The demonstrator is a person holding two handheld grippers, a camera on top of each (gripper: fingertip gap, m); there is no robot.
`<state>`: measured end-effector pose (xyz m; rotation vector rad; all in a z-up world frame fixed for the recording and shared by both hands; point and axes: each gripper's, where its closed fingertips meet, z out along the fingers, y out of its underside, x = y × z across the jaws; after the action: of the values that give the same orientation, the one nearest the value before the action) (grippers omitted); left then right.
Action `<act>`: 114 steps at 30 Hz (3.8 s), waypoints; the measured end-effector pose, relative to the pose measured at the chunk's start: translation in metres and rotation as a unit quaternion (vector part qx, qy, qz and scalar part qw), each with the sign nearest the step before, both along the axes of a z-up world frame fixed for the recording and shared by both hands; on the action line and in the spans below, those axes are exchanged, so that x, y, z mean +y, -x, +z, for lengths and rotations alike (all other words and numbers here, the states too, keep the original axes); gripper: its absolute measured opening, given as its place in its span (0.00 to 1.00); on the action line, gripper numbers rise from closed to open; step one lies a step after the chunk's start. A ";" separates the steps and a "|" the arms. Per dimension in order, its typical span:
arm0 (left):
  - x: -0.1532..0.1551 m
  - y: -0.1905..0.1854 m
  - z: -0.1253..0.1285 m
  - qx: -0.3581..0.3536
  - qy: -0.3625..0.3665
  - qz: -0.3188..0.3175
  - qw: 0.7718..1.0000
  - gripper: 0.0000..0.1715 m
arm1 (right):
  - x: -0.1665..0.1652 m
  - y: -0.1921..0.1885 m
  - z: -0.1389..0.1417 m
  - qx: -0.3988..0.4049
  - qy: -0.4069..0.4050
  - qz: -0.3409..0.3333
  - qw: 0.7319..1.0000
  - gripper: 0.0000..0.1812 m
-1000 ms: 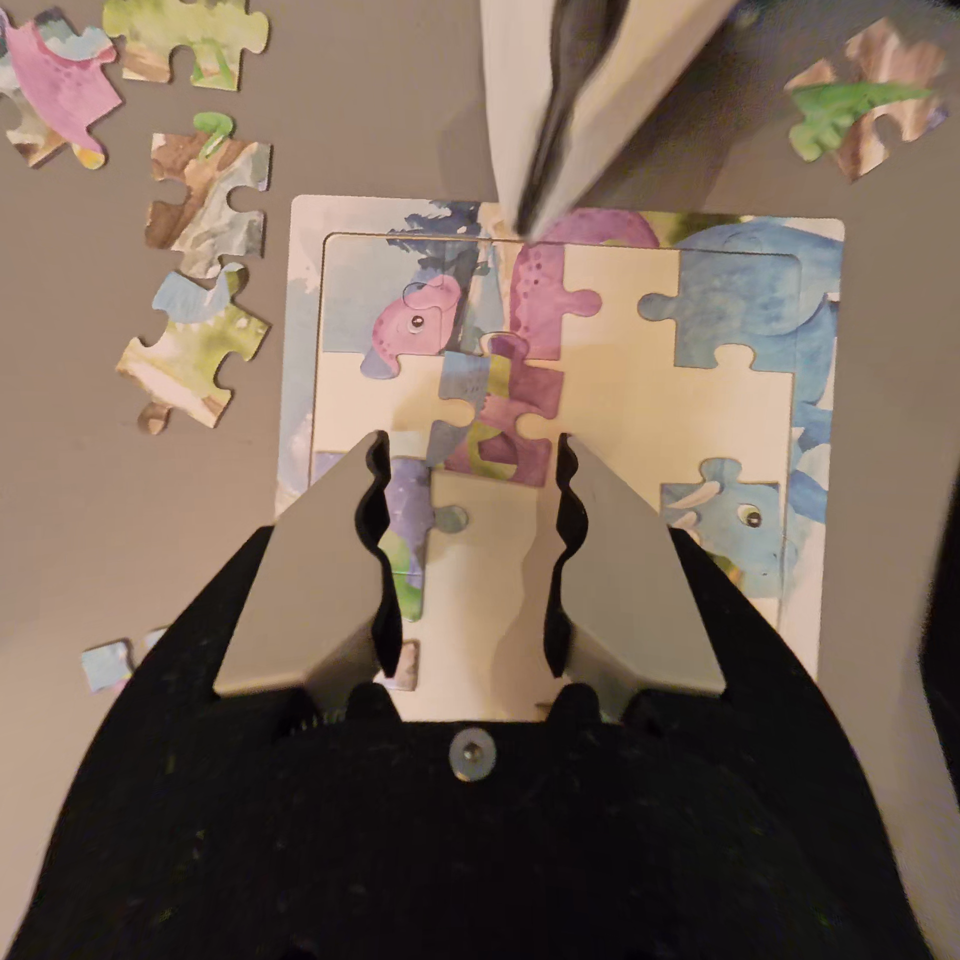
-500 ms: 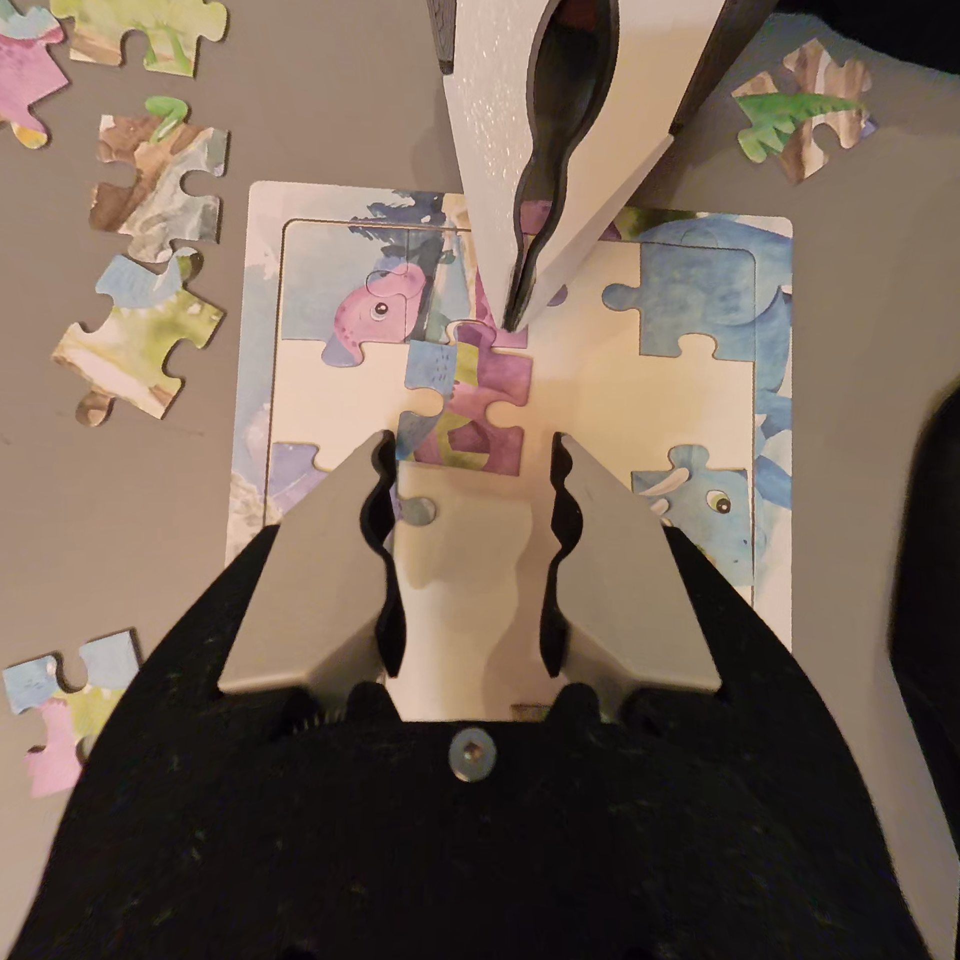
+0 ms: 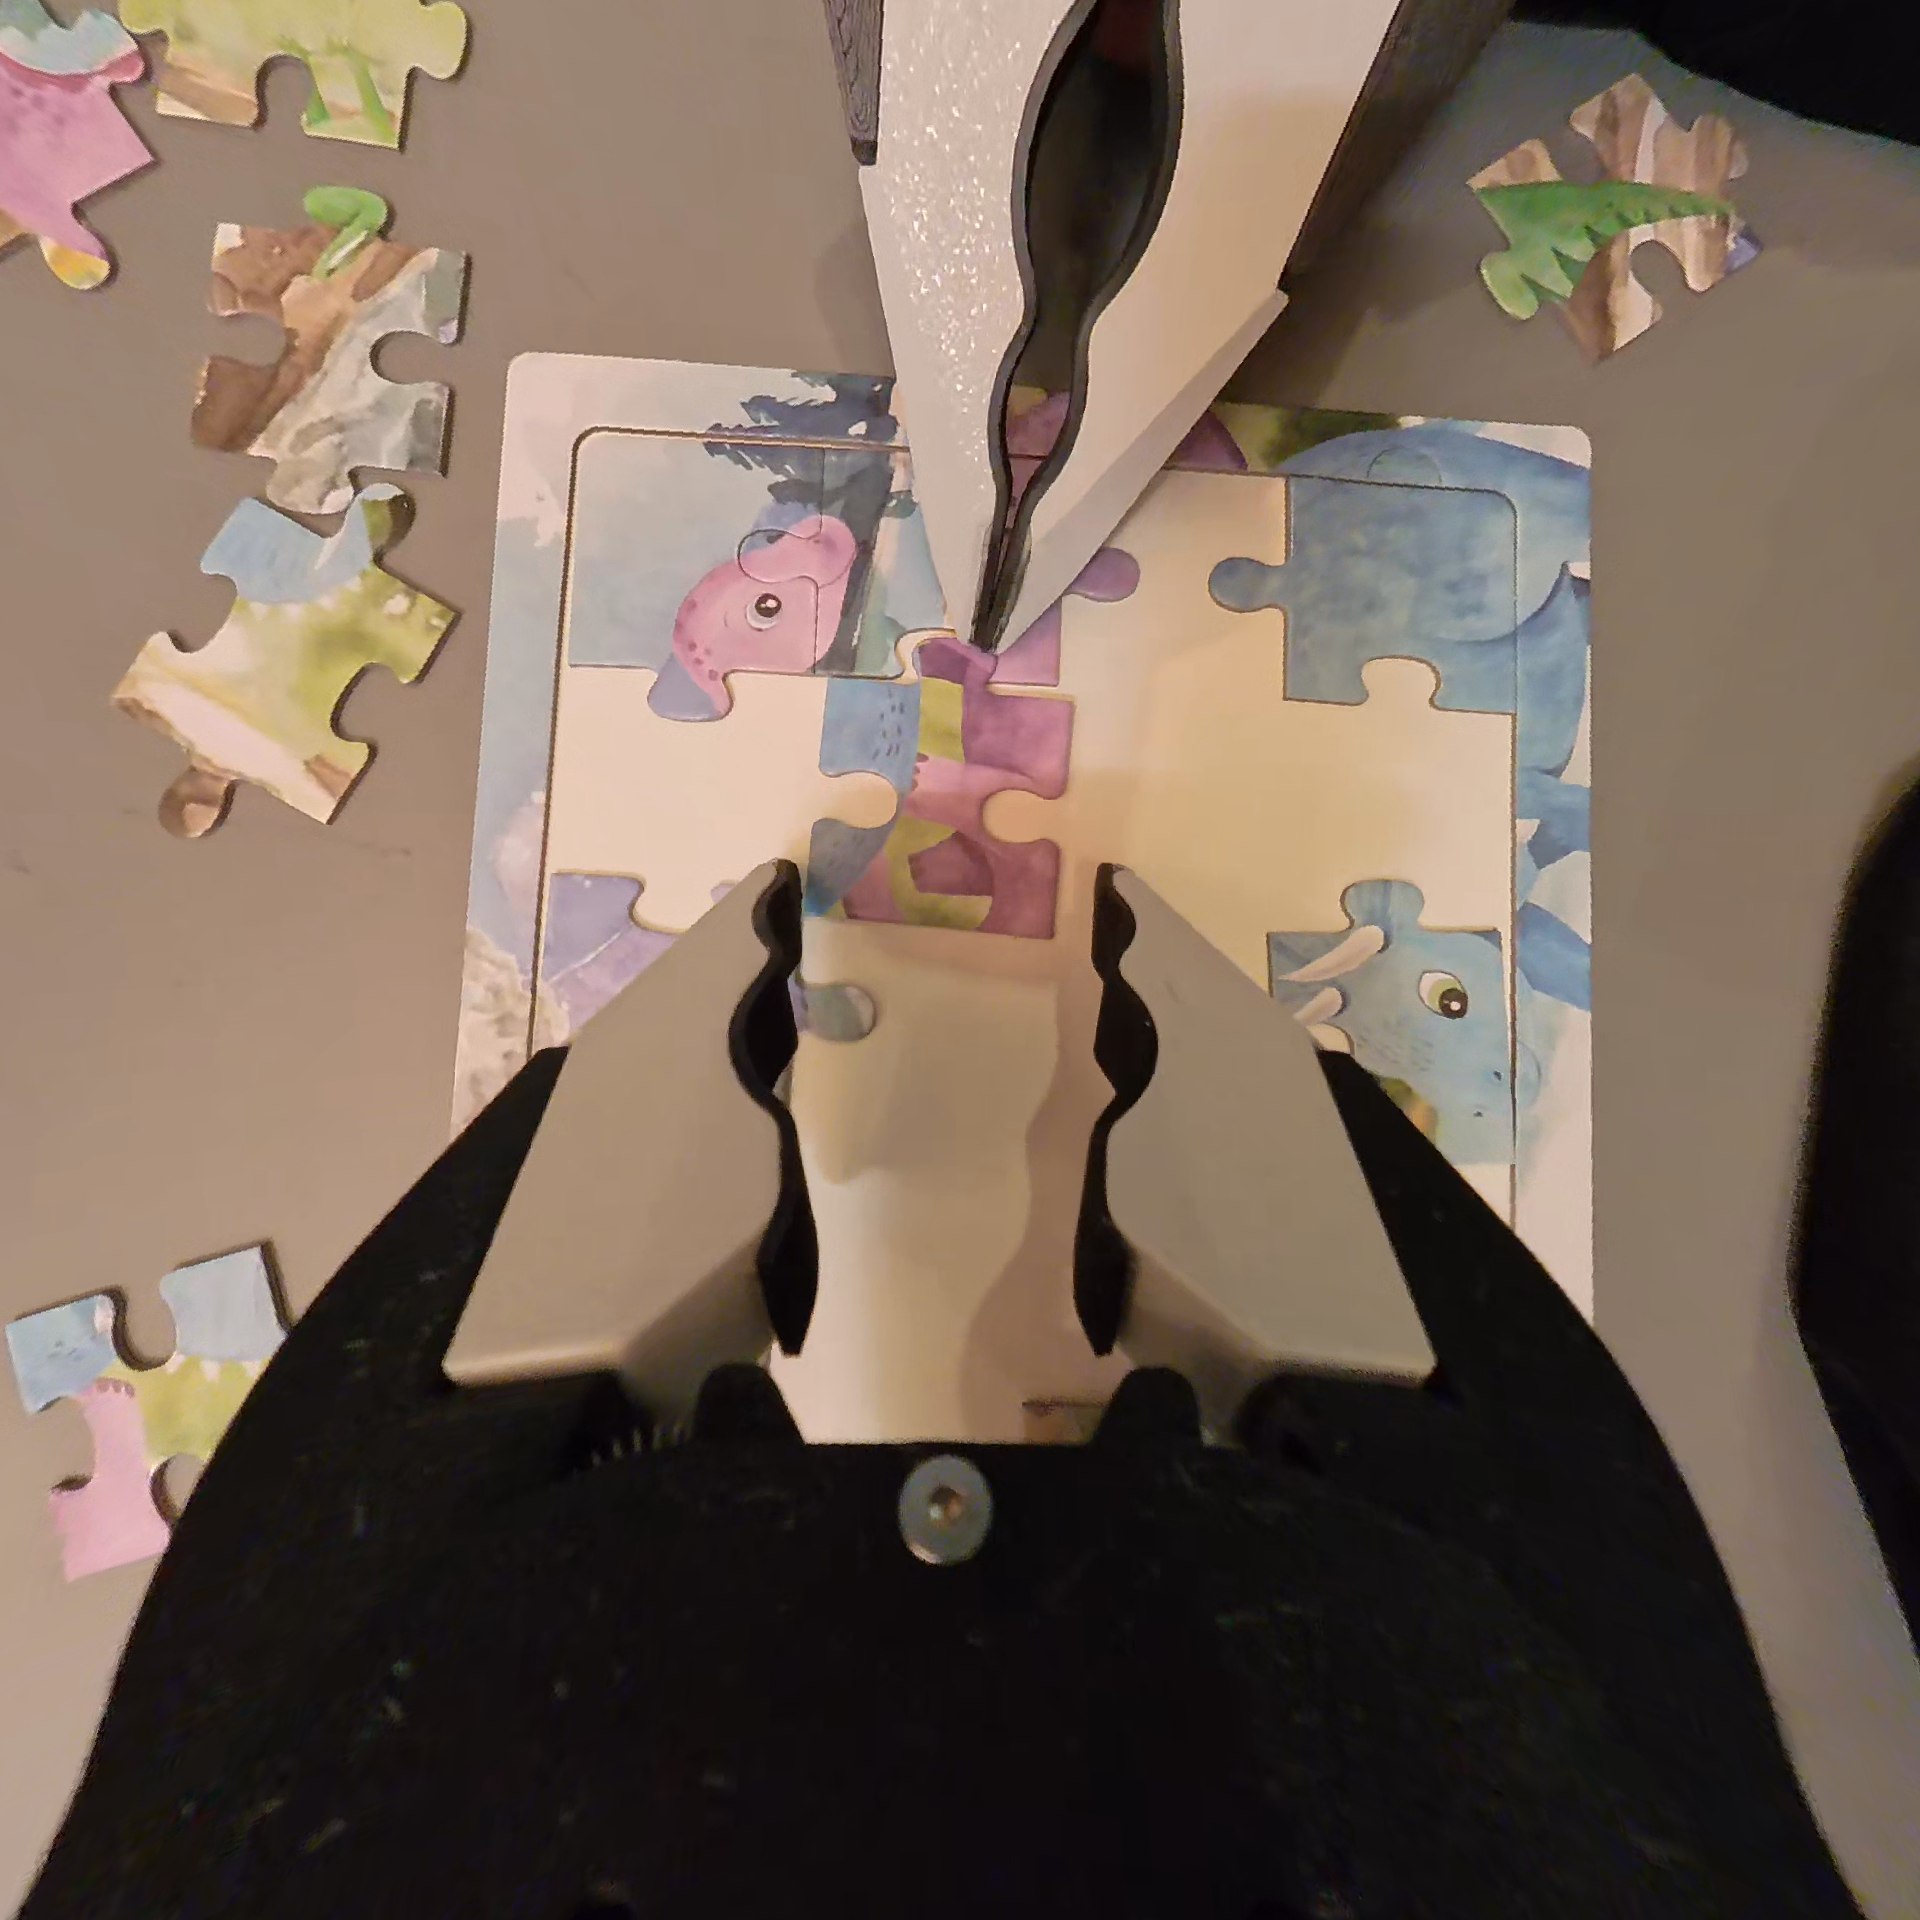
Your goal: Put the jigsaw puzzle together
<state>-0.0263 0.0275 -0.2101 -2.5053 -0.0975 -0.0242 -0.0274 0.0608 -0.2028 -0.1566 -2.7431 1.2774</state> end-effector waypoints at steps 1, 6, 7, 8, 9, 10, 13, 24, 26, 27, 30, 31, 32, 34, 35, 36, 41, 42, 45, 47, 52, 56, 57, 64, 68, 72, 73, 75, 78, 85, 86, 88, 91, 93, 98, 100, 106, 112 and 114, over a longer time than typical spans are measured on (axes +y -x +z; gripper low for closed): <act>0.000 0.000 0.000 0.002 0.000 0.000 1.000 0.32 | 0.000 0.001 0.000 0.002 -0.001 -0.001 1.000 0.00; 0.002 0.001 0.000 0.007 -0.004 0.000 1.000 0.31 | 0.004 0.006 -0.001 0.013 -0.011 -0.015 1.000 0.00; 0.003 0.001 0.000 0.008 -0.005 0.000 1.000 0.31 | 0.004 0.006 -0.001 0.014 -0.010 -0.016 1.000 0.00; 0.003 0.000 0.000 0.008 -0.006 0.000 1.000 0.30 | 0.005 0.007 0.000 0.015 -0.009 -0.017 1.000 0.00; 0.003 0.000 0.000 0.008 -0.006 0.000 1.000 0.30 | 0.006 0.007 0.001 0.016 -0.007 -0.019 1.000 0.00; 0.003 0.000 0.000 0.008 -0.007 0.000 1.000 0.30 | 0.006 0.008 0.002 0.017 -0.006 -0.020 1.000 0.00; 0.004 0.001 0.000 0.008 -0.008 0.002 1.000 0.30 | 0.008 0.009 0.003 0.019 -0.005 -0.023 1.000 0.00; 0.006 0.004 0.000 0.014 -0.010 0.015 1.000 0.28 | 0.009 0.010 0.002 0.019 -0.007 -0.026 0.999 0.00; 0.006 0.004 0.000 0.014 -0.010 0.017 1.000 0.28 | 0.010 0.011 0.003 0.019 -0.006 -0.027 0.999 0.00; 0.007 0.004 0.000 0.015 -0.010 0.018 1.000 0.28 | 0.010 0.011 0.003 0.019 -0.006 -0.028 0.999 0.00; 0.007 0.005 0.000 0.015 -0.010 0.019 1.000 0.28 | 0.010 0.011 0.003 0.019 -0.007 -0.028 0.999 0.00; 0.007 0.005 0.000 0.016 -0.010 0.019 1.000 0.28 | 0.010 0.011 0.003 0.019 -0.006 -0.028 0.999 0.00; 0.007 0.004 0.000 0.016 -0.010 0.020 1.000 0.28 | 0.010 0.011 0.003 0.019 -0.006 -0.028 0.999 0.00; 0.007 0.005 0.000 0.018 -0.009 0.020 1.000 0.28 | 0.009 0.010 0.004 0.019 -0.003 -0.026 0.999 0.00; 0.007 0.005 0.000 0.019 -0.009 0.020 1.000 0.28 | 0.008 0.010 0.005 0.019 0.000 -0.025 1.000 0.00; 0.007 0.005 0.000 0.020 -0.008 0.019 1.000 0.28 | 0.007 0.009 0.006 0.018 0.004 -0.023 1.000 0.00; 0.007 0.005 0.001 0.024 -0.009 0.017 1.000 0.28 | 0.001 0.006 0.006 0.015 0.010 -0.016 1.000 0.00; 0.007 0.005 0.001 0.024 -0.009 0.017 1.000 0.28 | 0.000 0.006 0.005 0.015 0.008 -0.016 1.000 0.00; 0.007 0.005 0.000 0.023 -0.009 0.018 1.000 0.28 | -0.001 0.006 0.002 0.014 0.003 -0.018 1.000 0.00; 0.007 0.005 0.001 0.023 -0.009 0.018 1.000 0.28 | 0.000 0.007 0.001 0.012 0.000 -0.019 1.000 0.00; 0.007 0.004 0.000 0.025 -0.006 0.015 1.000 0.28 | 0.000 0.007 0.000 0.009 0.000 -0.021 1.000 0.00; 0.007 0.004 0.000 0.026 -0.006 0.014 1.000 0.27 | 0.000 0.007 0.000 0.007 0.000 -0.021 1.000 0.00; 0.007 0.004 0.000 0.027 -0.005 0.015 1.000 0.28 | 0.000 0.007 -0.001 0.007 -0.001 -0.022 1.000 0.00; 0.006 0.004 -0.002 0.018 -0.004 0.016 1.000 0.28 | 0.000 0.007 -0.003 0.012 -0.011 -0.022 1.000 0.00; 0.006 0.004 -0.002 0.021 -0.002 0.016 1.000 0.28 | 0.000 0.007 -0.003 0.008 -0.008 -0.022 1.000 0.00; 0.006 0.004 -0.002 0.021 -0.004 0.015 1.000 0.28 | 0.000 0.007 -0.003 0.008 -0.008 -0.023 1.000 0.00; 0.006 0.004 -0.001 0.022 -0.005 0.015 1.000 0.27 | 0.000 0.007 -0.003 0.008 -0.008 -0.023 1.000 0.00; 0.006 0.004 0.003 0.019 -0.015 0.015 1.000 0.28 | 0.000 0.007 -0.002 0.007 -0.005 -0.023 1.000 0.00; 0.007 0.005 0.013 0.010 -0.038 0.020 0.999 0.27 | 0.003 0.010 0.000 0.008 -0.003 -0.029 1.000 0.00; 0.011 0.007 0.017 0.005 -0.060 0.028 0.998 0.17 | 0.001 0.014 0.004 0.014 0.008 -0.041 0.999 0.00; 0.012 0.006 0.016 0.004 -0.060 0.028 0.998 0.15 | 0.001 0.014 0.003 0.013 0.008 -0.043 0.999 0.00; 0.014 0.005 0.012 0.000 -0.056 0.030 0.998 0.13 | 0.001 0.015 0.002 0.011 0.005 -0.045 0.999 0.00; 0.013 0.003 0.003 -0.001 -0.035 0.031 0.999 0.12 | 0.001 0.015 -0.002 0.008 -0.004 -0.046 0.999 0.00; 0.013 0.004 -0.001 0.008 -0.025 0.031 0.999 0.12 | 0.002 0.015 -0.002 0.011 -0.007 -0.046 0.999 0.00; 0.013 0.003 -0.001 0.002 -0.026 0.035 0.999 0.12 | 0.001 0.015 -0.002 0.013 -0.007 -0.045 0.999 0.00; 0.013 0.003 -0.001 -0.005 -0.029 0.037 0.999 0.11 | 0.001 0.015 -0.002 0.012 -0.007 -0.044 0.999 0.00; 0.013 0.004 -0.001 0.000 -0.030 0.037 0.999 0.11 | 0.002 0.015 -0.001 0.015 -0.007 -0.045 0.999 0.00; 0.000 0.027 0.014 0.032 -0.042 0.065 0.996 0.13 | 0.013 0.031 0.020 0.041 0.034 -0.086 0.995 0.00; -0.007 0.039 0.026 0.024 -0.072 0.090 0.993 0.13 | 0.018 0.038 0.029 0.052 0.053 -0.106 0.992 0.00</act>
<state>-0.0657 0.0205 -0.1841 -2.3435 -0.2903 0.0993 -0.0658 0.0793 -0.1743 -0.3689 -2.4959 1.3312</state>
